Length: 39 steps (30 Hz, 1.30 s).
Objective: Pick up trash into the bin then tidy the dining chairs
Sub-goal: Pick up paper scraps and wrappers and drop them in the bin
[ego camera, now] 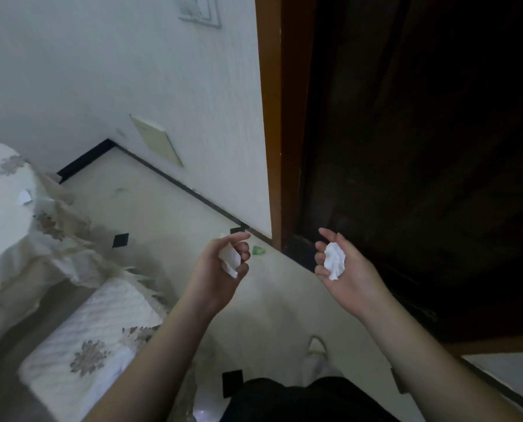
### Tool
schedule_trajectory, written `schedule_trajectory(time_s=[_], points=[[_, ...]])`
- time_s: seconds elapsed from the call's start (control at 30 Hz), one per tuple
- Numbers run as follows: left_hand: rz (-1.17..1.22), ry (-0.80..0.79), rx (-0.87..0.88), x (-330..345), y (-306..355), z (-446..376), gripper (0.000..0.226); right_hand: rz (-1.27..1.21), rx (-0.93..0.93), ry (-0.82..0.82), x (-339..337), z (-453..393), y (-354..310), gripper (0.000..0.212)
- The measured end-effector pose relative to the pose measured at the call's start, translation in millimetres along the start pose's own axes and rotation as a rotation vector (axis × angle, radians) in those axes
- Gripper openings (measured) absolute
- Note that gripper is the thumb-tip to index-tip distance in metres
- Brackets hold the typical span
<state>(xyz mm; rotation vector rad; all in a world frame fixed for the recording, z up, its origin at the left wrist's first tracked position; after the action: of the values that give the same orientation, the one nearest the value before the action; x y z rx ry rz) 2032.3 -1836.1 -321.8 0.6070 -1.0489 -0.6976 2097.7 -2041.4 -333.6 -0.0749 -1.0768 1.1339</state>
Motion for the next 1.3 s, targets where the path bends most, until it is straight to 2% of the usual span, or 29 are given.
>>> schedule_trajectory(time_s=[0.1, 0.27, 0.53, 0.73, 0.97, 1.1, 1.3], points=[[0.01, 0.062, -0.012, 10, 3, -26, 0.035, 0.042, 0.045, -0.004, 0, -43, -30, 0.021], [0.106, 0.231, 0.091, -1, 32, -59, 0.027, 0.173, 0.117, -0.071, 34, -106, -63, 0.023], [0.27, 0.384, 0.198, -67, 64, -82, 0.03, 0.299, 0.291, -0.228, 111, -192, -35, 0.027], [0.415, 0.354, 0.277, -111, 104, -109, 0.03, 0.431, 0.334, -0.231, 157, -240, -9, 0.027], [0.393, 0.318, 0.236, -148, 145, -166, 0.029, 0.487, 0.266, -0.286, 215, -294, -15, 0.029], [0.401, 0.312, 0.212, -159, 150, -206, 0.033, 0.544, 0.298, -0.242, 217, -334, -11, 0.036], [0.473, 0.415, 0.202, -193, 135, -268, 0.027, 0.692, 0.44, -0.221, 194, -411, 17, 0.035]])
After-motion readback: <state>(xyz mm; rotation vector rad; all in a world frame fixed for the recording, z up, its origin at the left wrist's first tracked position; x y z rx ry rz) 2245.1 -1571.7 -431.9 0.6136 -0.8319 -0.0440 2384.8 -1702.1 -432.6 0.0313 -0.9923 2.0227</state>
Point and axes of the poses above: each hand's wrist, its own z-axis away from the middle knuckle, its own x-axis out of the palm, y = z × x, the point moved 6 cm from there along -z, towards the middle knuckle, and after that the axes turned 9 degrees about -y, right-handed, at the moved point
